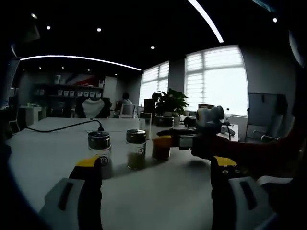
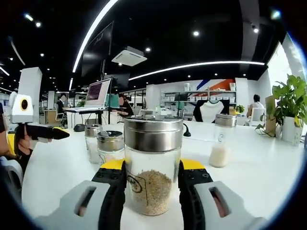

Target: Rotate the seasoning bottle until the label or dispensing opening points toward the visible target arrow and the bottle remains upright within the marked orientation range

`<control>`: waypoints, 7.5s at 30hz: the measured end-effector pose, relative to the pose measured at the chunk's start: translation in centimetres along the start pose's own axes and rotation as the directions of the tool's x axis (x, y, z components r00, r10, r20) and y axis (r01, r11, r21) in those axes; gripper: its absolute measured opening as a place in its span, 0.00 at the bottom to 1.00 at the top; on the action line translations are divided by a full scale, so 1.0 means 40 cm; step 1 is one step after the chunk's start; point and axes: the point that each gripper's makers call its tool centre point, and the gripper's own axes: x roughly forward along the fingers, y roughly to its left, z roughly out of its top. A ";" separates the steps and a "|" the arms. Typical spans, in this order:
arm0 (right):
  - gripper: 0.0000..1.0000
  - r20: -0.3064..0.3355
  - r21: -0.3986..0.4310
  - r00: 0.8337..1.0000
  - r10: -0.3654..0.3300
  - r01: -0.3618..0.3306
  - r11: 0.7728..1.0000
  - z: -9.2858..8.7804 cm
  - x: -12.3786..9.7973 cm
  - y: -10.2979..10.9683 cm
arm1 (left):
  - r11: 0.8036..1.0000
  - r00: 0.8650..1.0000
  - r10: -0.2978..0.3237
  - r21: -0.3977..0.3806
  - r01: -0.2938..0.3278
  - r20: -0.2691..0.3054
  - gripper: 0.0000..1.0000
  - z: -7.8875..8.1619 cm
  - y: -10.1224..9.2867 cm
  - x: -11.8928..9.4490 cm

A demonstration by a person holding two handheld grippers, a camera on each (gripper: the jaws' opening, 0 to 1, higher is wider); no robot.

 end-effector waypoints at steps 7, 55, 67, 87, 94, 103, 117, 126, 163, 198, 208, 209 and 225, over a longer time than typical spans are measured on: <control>0.49 -0.027 -0.013 0.999 -0.031 0.030 0.999 -0.014 -0.033 0.005 | 1.000 1.000 -0.001 0.002 0.001 0.005 0.99 0.005 -0.005 0.001; 0.62 -0.021 -0.012 0.998 -0.052 0.052 0.999 -0.006 -0.118 -0.012 | 1.000 1.000 0.014 0.014 -0.014 -0.003 1.00 0.005 -0.010 0.003; 0.65 0.089 0.038 0.990 -0.112 0.109 0.993 0.061 -0.183 -0.094 | 1.000 1.000 0.029 0.011 -0.029 -0.001 1.00 0.003 -0.009 -0.001; 0.60 0.069 0.044 0.961 -0.269 0.267 0.963 0.079 -0.163 -0.210 | 0.999 0.999 0.042 -0.003 -0.042 -0.002 1.00 -0.003 -0.003 0.005; 0.59 0.061 0.065 0.948 -0.313 0.309 0.949 0.078 -0.127 -0.244 | 0.999 0.999 0.040 0.001 -0.040 -0.005 1.00 -0.004 -0.003 0.011; 0.60 0.021 0.057 0.939 -0.344 0.343 0.938 0.057 -0.063 -0.291 | 0.999 0.999 0.041 -0.002 -0.041 -0.009 1.00 -0.010 -0.005 0.013; 0.60 0.000 0.020 0.931 -0.364 0.364 0.931 0.061 0.016 -0.348 | 0.999 0.999 0.042 -0.006 -0.042 -0.014 1.00 -0.015 0.000 0.010; 0.58 0.000 0.032 0.924 -0.383 0.382 0.923 0.072 0.072 -0.367 | 0.999 0.999 0.044 -0.003 -0.044 -0.019 1.00 -0.012 0.007 0.005; 0.40 -0.047 -0.003 0.923 -0.383 0.383 0.924 0.063 0.197 -0.432 | 0.999 0.998 0.049 0.006 -0.049 -0.033 0.99 -0.012 0.017 0.001; 0.38 0.070 0.043 0.957 -0.283 0.281 0.959 0.145 -0.007 -0.363 | 0.999 0.999 -0.037 0.010 0.037 -0.025 0.97 -0.018 -0.038 0.037; 0.38 0.076 0.009 0.957 -0.280 0.280 0.960 0.140 -0.115 -0.277 | 0.997 0.997 -0.076 0.003 0.077 -0.032 0.96 -0.034 -0.063 0.055; 0.38 0.081 0.010 0.957 -0.280 0.280 0.960 0.139 -0.127 -0.263 | 0.997 0.996 -0.079 0.004 0.079 -0.031 0.96 -0.034 -0.065 0.057; 0.38 0.022 -0.017 0.960 -0.281 0.281 0.959 0.087 -0.205 -0.096 | 0.997 0.997 -0.071 0.003 0.071 -0.037 0.91 -0.037 -0.067 0.070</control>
